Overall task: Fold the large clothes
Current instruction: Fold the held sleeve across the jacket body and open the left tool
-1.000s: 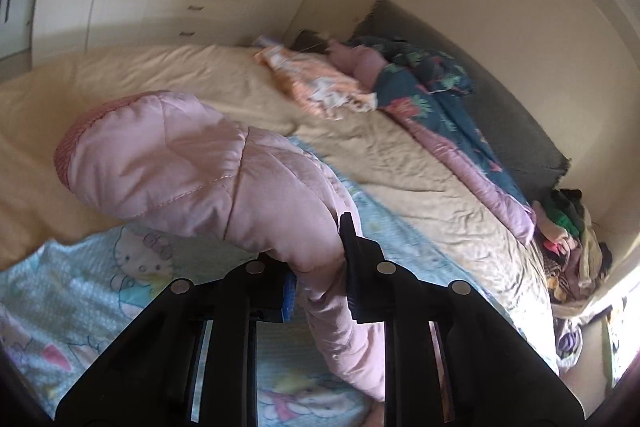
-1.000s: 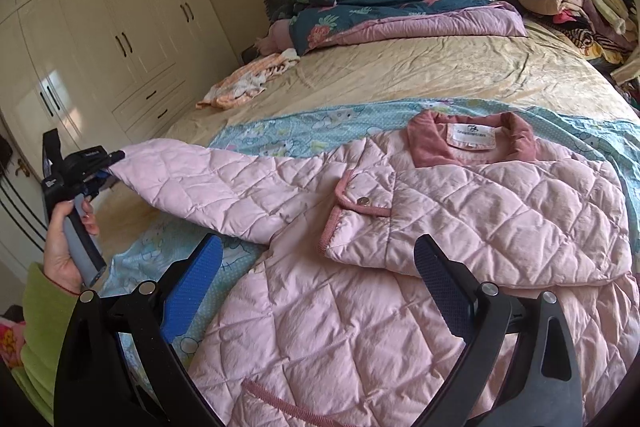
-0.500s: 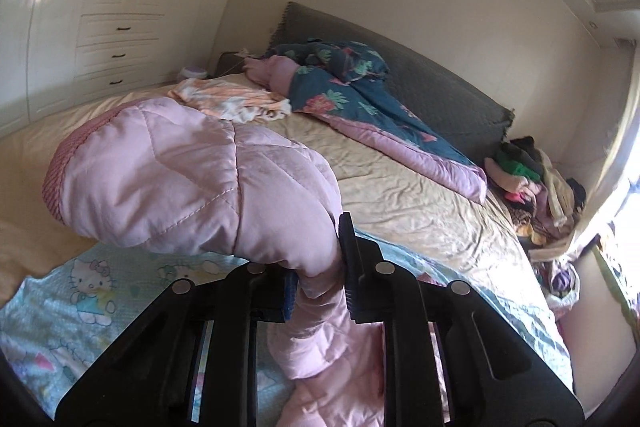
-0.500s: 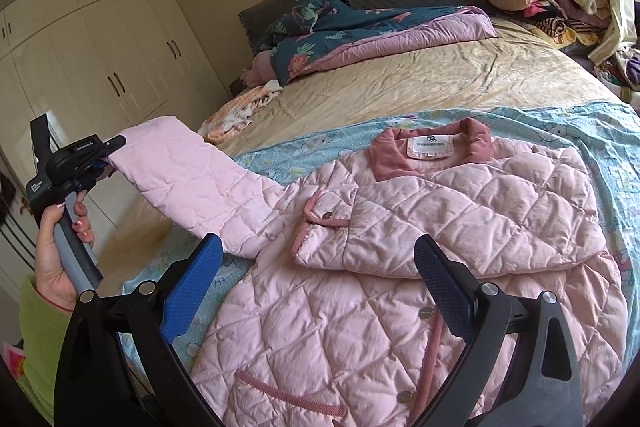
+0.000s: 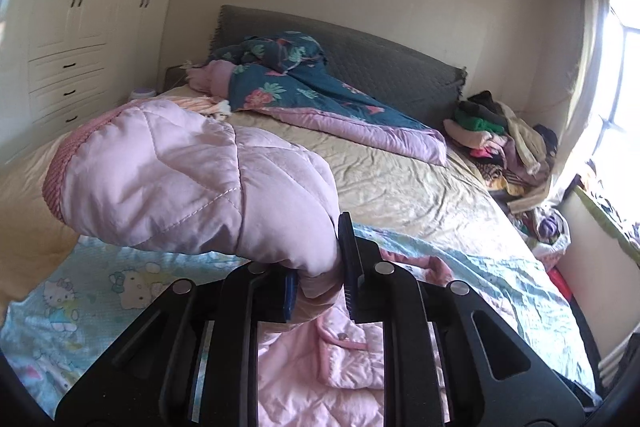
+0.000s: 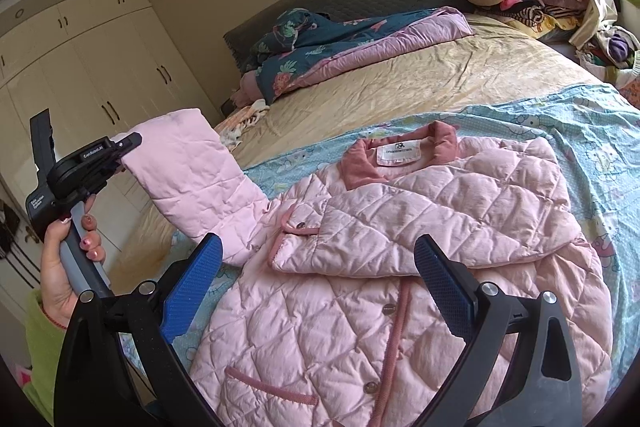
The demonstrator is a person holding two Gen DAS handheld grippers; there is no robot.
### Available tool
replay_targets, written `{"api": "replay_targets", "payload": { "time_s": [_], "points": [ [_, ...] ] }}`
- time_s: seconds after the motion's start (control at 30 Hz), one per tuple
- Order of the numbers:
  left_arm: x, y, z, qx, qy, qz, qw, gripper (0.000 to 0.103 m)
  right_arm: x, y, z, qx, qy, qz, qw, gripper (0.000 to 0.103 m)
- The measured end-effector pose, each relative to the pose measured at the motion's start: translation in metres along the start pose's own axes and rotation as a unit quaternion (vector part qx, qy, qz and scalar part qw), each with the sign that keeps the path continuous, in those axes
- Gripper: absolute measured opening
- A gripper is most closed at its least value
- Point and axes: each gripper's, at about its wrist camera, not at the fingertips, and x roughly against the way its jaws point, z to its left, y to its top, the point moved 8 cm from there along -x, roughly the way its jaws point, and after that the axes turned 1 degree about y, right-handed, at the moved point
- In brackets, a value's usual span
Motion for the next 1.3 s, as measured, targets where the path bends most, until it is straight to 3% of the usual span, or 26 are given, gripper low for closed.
{"api": "replay_targets", "payload": {
  "time_s": [0.23,0.37,0.67,1.07,1.3],
  "points": [
    [-0.016,-0.026,-0.059,-0.050,-0.040,0.022,0.9977,0.010,0.013,0.003,-0.029,-0.027,-0.009,-0.008,1.000,0.096],
    [-0.026,-0.053,-0.094,-0.079,-0.079,0.044,0.9927,0.010,0.023,0.004,-0.048,-0.047,-0.014,-0.013,0.999,0.096],
    [-0.050,-0.111,-0.141,-0.121,-0.114,0.095,0.9815,0.010,0.037,0.006,-0.092,-0.082,-0.043,-0.028,0.995,0.096],
    [-0.078,-0.191,-0.171,-0.196,-0.116,0.151,0.9620,0.010,0.025,-0.017,-0.167,-0.157,-0.100,-0.002,0.982,0.096],
    [-0.085,-0.234,-0.186,-0.276,-0.092,0.159,0.9435,0.012,0.018,-0.027,-0.194,-0.178,-0.125,0.005,0.976,0.096]
  ]
}}
